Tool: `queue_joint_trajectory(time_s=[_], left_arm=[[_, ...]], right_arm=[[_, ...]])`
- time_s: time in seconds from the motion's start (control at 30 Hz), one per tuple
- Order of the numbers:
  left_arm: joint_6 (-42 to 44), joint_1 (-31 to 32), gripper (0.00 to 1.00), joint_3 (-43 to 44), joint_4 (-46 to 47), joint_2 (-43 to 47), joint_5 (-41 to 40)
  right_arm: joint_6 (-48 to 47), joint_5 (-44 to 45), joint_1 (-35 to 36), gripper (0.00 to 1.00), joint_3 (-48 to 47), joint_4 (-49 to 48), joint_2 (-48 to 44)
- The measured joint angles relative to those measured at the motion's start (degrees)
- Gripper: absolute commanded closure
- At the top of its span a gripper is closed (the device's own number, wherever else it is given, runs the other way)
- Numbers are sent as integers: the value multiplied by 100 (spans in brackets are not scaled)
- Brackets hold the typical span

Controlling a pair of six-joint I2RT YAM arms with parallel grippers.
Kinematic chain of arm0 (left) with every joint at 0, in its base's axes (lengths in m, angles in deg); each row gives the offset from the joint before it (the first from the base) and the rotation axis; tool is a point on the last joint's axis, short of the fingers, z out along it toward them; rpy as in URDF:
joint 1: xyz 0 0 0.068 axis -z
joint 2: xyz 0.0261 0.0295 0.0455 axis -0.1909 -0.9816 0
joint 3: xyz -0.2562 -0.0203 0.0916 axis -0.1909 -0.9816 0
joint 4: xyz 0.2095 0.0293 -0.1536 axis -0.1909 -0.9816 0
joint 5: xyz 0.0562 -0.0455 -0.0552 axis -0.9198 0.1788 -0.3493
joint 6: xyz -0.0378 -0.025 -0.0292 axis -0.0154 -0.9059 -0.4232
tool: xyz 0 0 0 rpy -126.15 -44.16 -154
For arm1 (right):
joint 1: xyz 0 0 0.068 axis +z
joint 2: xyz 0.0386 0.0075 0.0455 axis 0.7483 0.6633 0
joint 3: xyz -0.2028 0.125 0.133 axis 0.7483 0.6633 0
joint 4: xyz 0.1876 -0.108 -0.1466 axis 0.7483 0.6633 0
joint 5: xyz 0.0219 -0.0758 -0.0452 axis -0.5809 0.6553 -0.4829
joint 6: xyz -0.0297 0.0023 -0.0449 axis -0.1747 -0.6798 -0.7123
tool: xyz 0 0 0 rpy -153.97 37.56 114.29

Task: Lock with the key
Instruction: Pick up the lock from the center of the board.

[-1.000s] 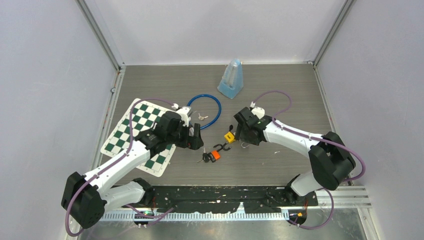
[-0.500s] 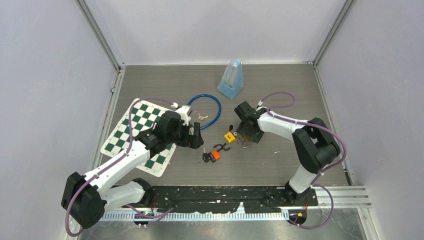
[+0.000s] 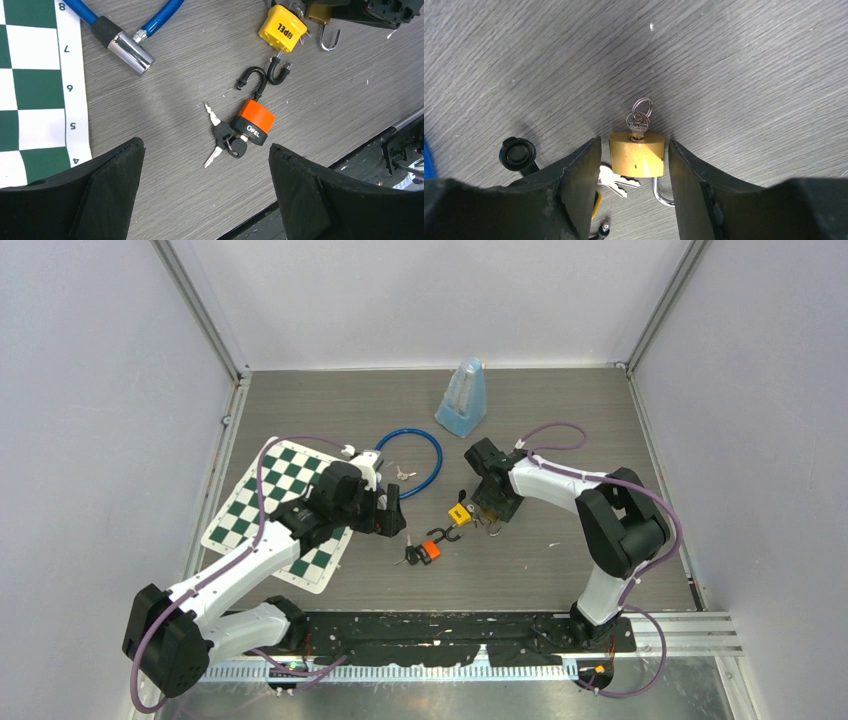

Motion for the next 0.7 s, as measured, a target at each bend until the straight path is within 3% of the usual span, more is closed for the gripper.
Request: queue_joint_trajectory(time_s=[0.13,0.27,0.37,0.43,0.6,0.7], left_arm=[[2,0,8,2,0,0,-52],[13,0,8,2,0,0,-107],[24,0,8,2,0,0,-136],[26,0,8,2,0,0,-162],[33,0,8,2,0,0,-197],[35,0,8,4,0,0,-212]], right_arm=[[-94,-2,0,57,-50,83,44],[-330,-2,2,43,-50,50,44],[-616,17,17,42,-50,42,44],[-791,15,28,46,-50,42,44],[-1078,-17,31,69,-4,-105,39],[-1222,-44,31,77,9,-181,33]])
